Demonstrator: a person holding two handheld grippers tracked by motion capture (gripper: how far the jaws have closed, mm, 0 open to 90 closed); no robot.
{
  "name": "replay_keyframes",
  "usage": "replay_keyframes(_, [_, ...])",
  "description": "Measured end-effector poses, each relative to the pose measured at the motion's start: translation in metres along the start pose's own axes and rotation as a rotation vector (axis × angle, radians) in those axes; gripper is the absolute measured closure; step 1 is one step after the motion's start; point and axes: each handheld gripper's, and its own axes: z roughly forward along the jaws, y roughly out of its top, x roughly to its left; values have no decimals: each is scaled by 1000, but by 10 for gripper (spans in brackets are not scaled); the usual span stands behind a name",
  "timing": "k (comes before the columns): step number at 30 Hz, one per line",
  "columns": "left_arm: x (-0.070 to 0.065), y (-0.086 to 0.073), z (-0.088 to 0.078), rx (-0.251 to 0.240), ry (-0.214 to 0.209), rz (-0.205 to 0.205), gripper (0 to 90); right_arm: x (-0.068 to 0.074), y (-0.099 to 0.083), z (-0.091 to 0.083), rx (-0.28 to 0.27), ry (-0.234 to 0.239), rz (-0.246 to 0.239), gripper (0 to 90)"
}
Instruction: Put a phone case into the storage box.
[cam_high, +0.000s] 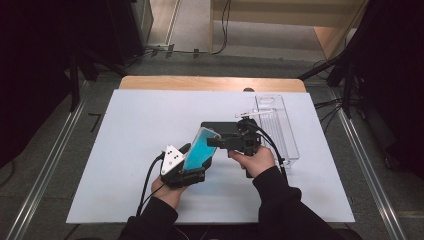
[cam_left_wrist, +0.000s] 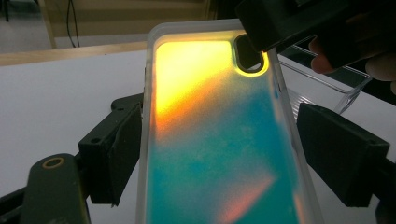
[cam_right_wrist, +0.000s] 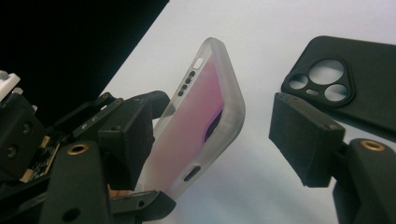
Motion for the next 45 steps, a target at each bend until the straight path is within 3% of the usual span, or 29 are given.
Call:
replay_keyframes(3, [0, 0, 0, 4, 2, 1, 171, -2, 0, 1, 8, 9, 14, 375])
replay_keyframes(6, [-1, 0, 0, 5, -1, 3, 170, -3, 1, 3, 21, 24, 68, 482])
replay_keyframes(8, [-2, 0, 0, 5, -5, 1, 171, -5, 2, 3, 31, 47, 117, 614])
replay_keyframes(9, [-2, 0, 0, 5, -5, 1, 171, -5, 2, 3, 31, 47, 117, 614])
replay_keyframes(11, [-2, 0, 0, 4, -9, -2, 170, -6, 2, 2, 26, 56, 124, 728])
replay_keyframes(22, [-5, 3, 0, 2, -10, 13, 169, -7, 3, -3, 20, 125, 179, 767])
replay_keyframes(29, [-8, 12, -4, 14, -28, 17, 134, 0, 6, -10, 14, 136, 158, 768])
replay_keyframes(33, [-6, 15, -3, 72, -52, -30, 42, 1, 7, -13, 10, 122, 143, 768])
replay_keyframes(36, [-6, 17, -3, 104, -60, -20, 42, 1, 8, -15, 5, 100, 126, 769])
replay_keyframes(43, [-5, 25, -4, 188, -98, -38, 43, 7, 8, -24, -19, -14, 8, 768])
replay_keyframes(45, [-4, 26, -4, 215, -115, -44, 68, 13, 7, -25, -36, -88, -72, 768])
